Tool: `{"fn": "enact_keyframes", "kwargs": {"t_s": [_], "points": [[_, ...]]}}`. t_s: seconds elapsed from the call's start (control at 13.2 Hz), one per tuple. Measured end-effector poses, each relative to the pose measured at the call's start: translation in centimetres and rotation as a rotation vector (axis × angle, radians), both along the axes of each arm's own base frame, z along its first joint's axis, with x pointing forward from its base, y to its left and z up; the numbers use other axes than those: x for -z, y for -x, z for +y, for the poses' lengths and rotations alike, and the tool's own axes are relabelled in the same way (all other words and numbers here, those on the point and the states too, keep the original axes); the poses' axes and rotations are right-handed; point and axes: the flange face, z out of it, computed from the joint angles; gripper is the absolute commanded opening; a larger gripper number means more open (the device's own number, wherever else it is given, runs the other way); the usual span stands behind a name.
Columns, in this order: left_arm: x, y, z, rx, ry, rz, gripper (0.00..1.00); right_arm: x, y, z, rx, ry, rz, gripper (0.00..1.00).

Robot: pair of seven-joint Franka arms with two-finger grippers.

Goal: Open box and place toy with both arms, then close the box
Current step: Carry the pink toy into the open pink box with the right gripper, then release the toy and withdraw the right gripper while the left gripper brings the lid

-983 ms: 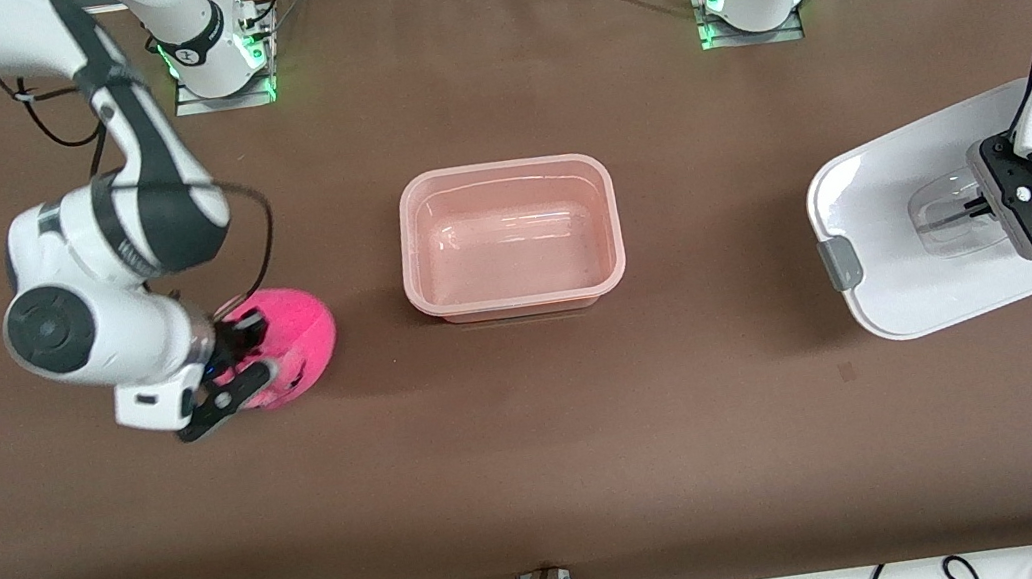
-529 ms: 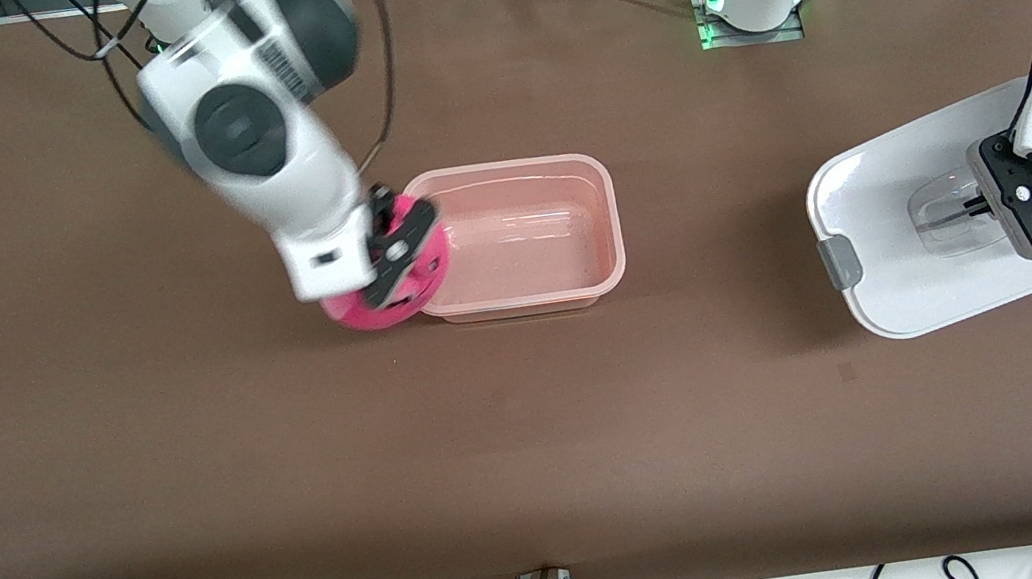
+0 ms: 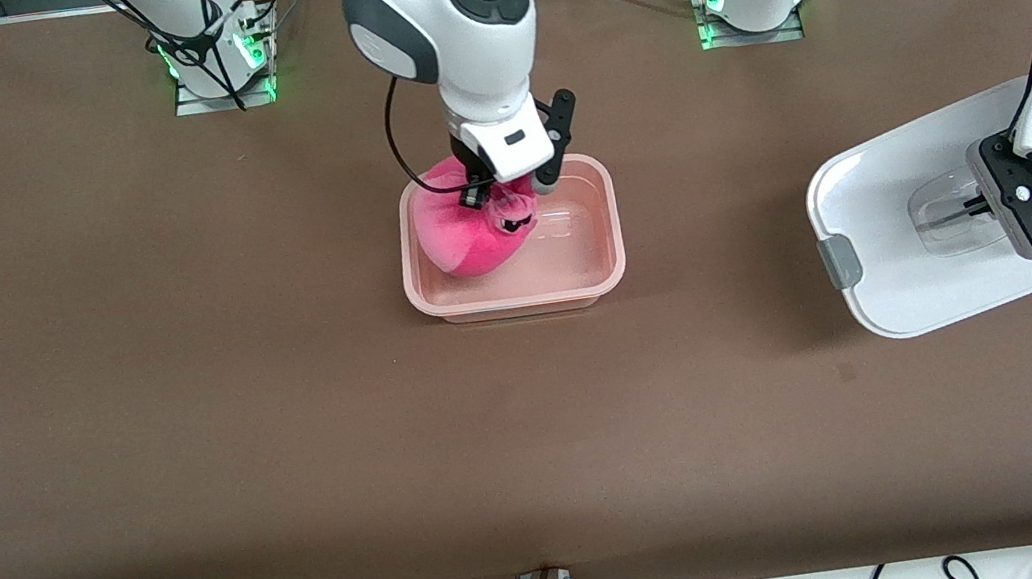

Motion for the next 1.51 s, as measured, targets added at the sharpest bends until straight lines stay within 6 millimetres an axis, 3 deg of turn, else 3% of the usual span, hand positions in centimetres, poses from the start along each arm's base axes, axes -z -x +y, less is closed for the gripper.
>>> {"fn": "enact_keyframes", "kwargs": {"t_s": [0.3,0.38,0.45,0.53,0.68,0.91,1.13,1.29,1.36,1.51], "points": [[0.0,0.0,0.0,0.0,0.0,0.002,0.0,5.9,-0.5,1.2,-0.038,0.054,-0.013,0.0],[0.0,0.0,0.0,0.0,0.0,0.003,0.0,7.1,-0.6,1.3,-0.046,0.065,-0.015,0.04],[0.0,0.0,0.0,0.0,-0.001,0.003,0.0,8.4,-0.6,1.5,-0.054,0.083,-0.015,0.3],[0.0,0.0,0.0,0.0,-0.001,0.004,0.0,9.8,-0.5,1.7,-0.054,0.098,-0.016,0.99],[0.0,0.1,0.0,0.0,-0.001,0.004,0.0,12.0,0.0,2.7,-0.058,0.104,-0.039,1.0],[0.0,0.1,0.0,0.0,-0.001,0.005,0.0,12.7,0.2,3.9,-0.006,0.056,-0.091,1.0],[0.0,0.1,0.0,0.0,-0.001,0.005,0.0,11.3,-0.1,4.7,0.075,-0.002,-0.136,1.0],[0.0,0.1,0.0,0.0,-0.001,0.005,0.0,7.3,-2.1,3.7,0.125,-0.043,-0.187,1.0],[0.1,0.1,0.0,0.0,-0.001,0.005,0.0,4.0,-4.0,1.9,0.177,-0.074,-0.221,1.0],[0.1,0.1,-0.1,0.003,0.0,0.006,0.0,-3.8,-9.6,-5.2,0.321,-0.145,-0.28,1.0]]}}
